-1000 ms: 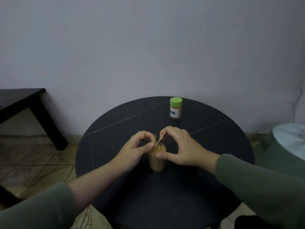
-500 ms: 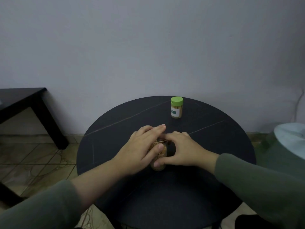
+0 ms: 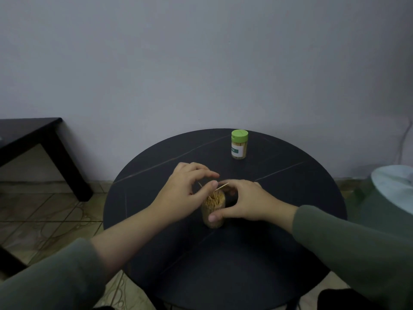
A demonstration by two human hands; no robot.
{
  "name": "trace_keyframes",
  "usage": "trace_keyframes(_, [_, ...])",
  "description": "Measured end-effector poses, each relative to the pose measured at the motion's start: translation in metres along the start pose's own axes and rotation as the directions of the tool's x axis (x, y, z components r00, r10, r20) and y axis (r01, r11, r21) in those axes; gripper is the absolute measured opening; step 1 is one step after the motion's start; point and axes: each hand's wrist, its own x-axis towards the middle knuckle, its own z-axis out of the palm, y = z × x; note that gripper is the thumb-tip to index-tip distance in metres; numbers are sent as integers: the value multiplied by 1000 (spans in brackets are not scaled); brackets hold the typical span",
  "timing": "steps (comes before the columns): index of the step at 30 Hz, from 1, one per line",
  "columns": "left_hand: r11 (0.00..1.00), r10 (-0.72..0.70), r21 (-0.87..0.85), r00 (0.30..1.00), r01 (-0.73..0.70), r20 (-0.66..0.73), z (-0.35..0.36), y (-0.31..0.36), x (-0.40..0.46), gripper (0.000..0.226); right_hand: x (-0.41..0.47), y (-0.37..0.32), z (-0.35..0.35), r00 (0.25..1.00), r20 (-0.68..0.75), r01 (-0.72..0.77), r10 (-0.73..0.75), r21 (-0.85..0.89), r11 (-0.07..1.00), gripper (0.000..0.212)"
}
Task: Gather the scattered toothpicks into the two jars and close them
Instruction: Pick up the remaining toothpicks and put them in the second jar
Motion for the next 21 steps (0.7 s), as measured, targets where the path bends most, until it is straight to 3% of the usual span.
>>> trace_keyframes(7, [992, -51, 117, 996, 42, 79, 7, 25, 10, 34, 5, 2, 11, 1000, 17, 23, -24, 73, 997, 67])
trace_keyframes(10, [988, -79, 142, 994, 68, 71, 11, 29, 15, 29, 7, 2, 12, 999, 12, 31, -32, 93, 995, 65])
trace_keyframes(16, [993, -106, -47, 994, 107, 18, 10, 20, 16, 22, 7, 4, 11, 1000, -1, 17, -17, 101, 995, 70])
trace_keyframes(21, [938, -175, -313, 982, 145, -70, 4, 7, 9, 19, 6, 1, 9, 999, 4, 35, -35, 107, 994, 60])
